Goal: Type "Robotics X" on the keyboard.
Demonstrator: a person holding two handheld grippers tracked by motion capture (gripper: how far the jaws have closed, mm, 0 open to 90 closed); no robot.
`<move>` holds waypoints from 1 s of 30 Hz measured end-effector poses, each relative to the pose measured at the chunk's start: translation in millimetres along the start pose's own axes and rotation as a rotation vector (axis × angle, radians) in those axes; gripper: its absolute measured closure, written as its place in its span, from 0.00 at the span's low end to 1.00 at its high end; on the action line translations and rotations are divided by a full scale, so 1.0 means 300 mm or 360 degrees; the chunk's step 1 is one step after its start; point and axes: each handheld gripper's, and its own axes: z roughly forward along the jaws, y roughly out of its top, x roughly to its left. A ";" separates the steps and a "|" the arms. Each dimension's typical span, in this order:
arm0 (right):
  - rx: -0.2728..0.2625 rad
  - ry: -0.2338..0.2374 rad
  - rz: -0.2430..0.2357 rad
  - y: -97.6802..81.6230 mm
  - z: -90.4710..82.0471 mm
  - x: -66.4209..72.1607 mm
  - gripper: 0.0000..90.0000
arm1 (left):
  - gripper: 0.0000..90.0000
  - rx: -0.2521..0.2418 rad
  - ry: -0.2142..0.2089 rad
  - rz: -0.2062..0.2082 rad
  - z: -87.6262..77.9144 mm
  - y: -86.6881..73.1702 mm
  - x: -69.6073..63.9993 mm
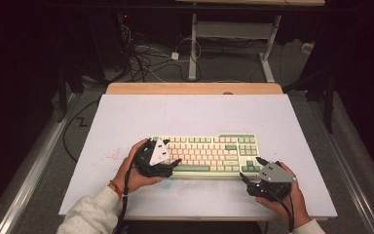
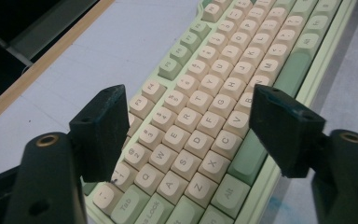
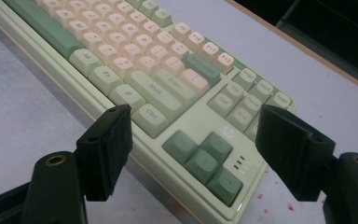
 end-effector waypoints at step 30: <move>0.0053 0.0194 0.0036 0.052 0.004 -0.044 0.83 | 0.21 0.0106 0.0112 -0.0044 -0.109 -0.181 -0.003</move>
